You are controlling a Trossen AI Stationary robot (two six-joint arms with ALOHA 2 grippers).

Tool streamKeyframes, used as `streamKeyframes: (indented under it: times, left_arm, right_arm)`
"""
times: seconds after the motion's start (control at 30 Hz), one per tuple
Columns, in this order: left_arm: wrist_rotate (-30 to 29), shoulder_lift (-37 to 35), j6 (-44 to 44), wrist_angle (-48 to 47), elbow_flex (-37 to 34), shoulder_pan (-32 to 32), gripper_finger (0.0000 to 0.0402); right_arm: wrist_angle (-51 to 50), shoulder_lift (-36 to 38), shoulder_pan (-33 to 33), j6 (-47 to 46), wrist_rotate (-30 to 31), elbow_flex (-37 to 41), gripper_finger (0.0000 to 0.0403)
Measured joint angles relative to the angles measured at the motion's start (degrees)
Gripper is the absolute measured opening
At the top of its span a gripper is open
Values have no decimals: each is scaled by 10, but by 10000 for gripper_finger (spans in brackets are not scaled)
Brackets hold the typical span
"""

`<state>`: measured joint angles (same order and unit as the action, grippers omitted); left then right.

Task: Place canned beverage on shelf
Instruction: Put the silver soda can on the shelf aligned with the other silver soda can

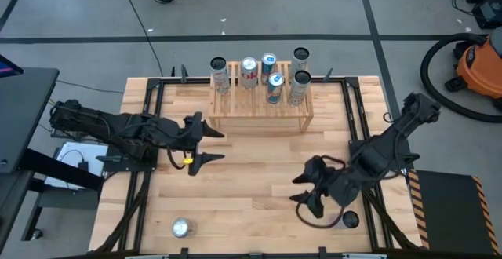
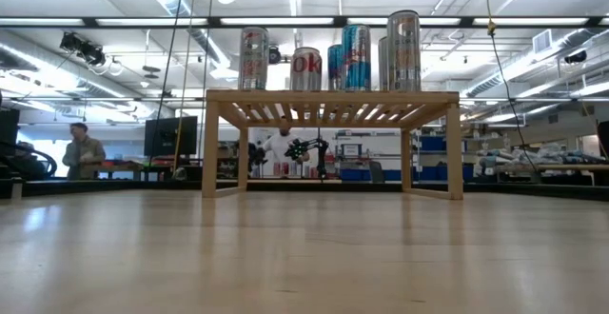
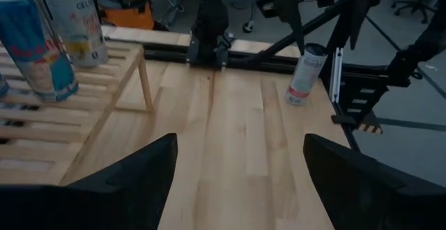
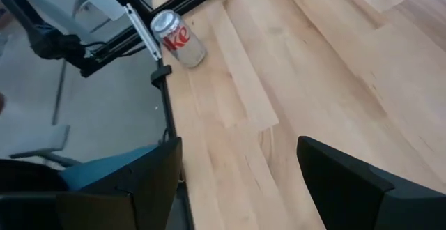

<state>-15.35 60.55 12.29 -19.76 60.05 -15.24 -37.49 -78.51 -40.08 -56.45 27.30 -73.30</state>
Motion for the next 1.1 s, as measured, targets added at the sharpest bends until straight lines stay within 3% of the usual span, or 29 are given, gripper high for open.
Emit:
streamKeyframes:
  times: [0.47,0.8,1.1]
  left_arm:
    - [-44,2,90,-162,0,-60,321]
    - [-50,2,107,-142,0,-47,321]
    - [-50,2,106,-131,0,-49,321]
  right_arm:
    - [93,-101,7,85,-7,0,292]
    - [101,-101,17,104,44,-1,292]
    - [100,-101,22,97,46,-1,292]
